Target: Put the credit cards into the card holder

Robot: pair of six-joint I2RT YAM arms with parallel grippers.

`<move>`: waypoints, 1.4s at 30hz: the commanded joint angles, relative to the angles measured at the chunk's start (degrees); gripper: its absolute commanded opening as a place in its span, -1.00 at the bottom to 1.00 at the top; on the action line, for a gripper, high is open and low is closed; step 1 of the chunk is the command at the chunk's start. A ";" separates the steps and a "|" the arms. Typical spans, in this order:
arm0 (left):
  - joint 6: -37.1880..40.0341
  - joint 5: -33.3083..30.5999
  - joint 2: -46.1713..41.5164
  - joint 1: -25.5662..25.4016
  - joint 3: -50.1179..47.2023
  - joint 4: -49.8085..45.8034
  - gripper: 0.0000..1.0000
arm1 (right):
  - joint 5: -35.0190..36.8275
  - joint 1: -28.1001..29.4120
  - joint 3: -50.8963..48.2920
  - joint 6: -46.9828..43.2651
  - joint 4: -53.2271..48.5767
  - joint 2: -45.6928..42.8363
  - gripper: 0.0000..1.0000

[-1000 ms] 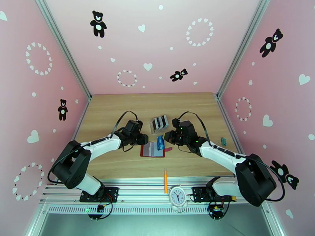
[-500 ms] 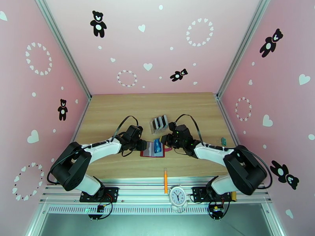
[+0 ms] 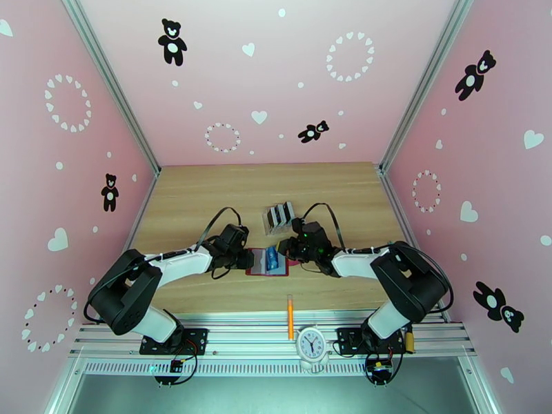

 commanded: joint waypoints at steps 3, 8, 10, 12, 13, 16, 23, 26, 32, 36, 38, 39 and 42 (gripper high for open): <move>0.07 -1.07 -0.01 -0.56 -1.11 1.11 -0.36 | 0.56 0.36 -0.34 0.87 2.97 2.02 -1.00; 0.09 -1.03 0.05 -0.51 -1.76 1.46 -0.37 | 0.63 0.40 -0.28 1.17 3.59 3.05 -1.00; 0.00 -0.96 -0.01 -0.51 -1.95 1.60 -0.37 | 0.53 0.42 -0.23 1.49 4.18 3.53 -1.00; -0.09 -0.87 -0.05 -0.53 -2.09 1.74 -0.37 | 0.66 0.43 -0.17 1.57 4.30 3.73 -1.00; -0.17 -0.82 -0.01 -0.50 -2.24 1.80 -0.37 | 0.73 0.40 -0.15 1.56 4.30 3.84 -1.00; -0.26 -0.69 -0.09 -0.52 -2.64 1.88 -0.37 | 0.63 0.39 -0.22 1.88 4.86 4.34 -1.00; -0.35 -0.60 -0.36 -0.55 -3.36 1.93 -0.40 | 0.88 0.35 -0.43 2.30 5.82 5.11 -1.00; -0.52 -0.55 -0.63 -0.48 -3.67 1.99 -0.41 | 1.00 0.36 -0.51 2.35 6.06 5.32 -1.00; -0.61 -0.59 -0.62 -0.53 -4.08 1.93 -0.42 | 1.28 0.37 -0.85 2.50 6.85 6.01 -1.00; -0.70 -0.60 -0.53 -0.50 -4.28 1.88 -0.43 | 1.66 0.36 -1.04 1.68 5.82 5.51 -1.00; -0.70 -0.73 -0.45 -0.52 -4.38 1.88 -0.44 | 1.64 0.37 -1.45 1.60 5.64 5.13 -1.00; -0.70 -0.69 -0.36 -0.49 -4.42 1.87 -0.44 | 1.51 0.38 -1.65 1.51 5.44 4.98 -1.00; -0.85 -0.87 -0.10 -0.54 -4.48 1.88 -0.44 | 1.72 0.36 -2.30 1.37 5.25 4.28 -1.00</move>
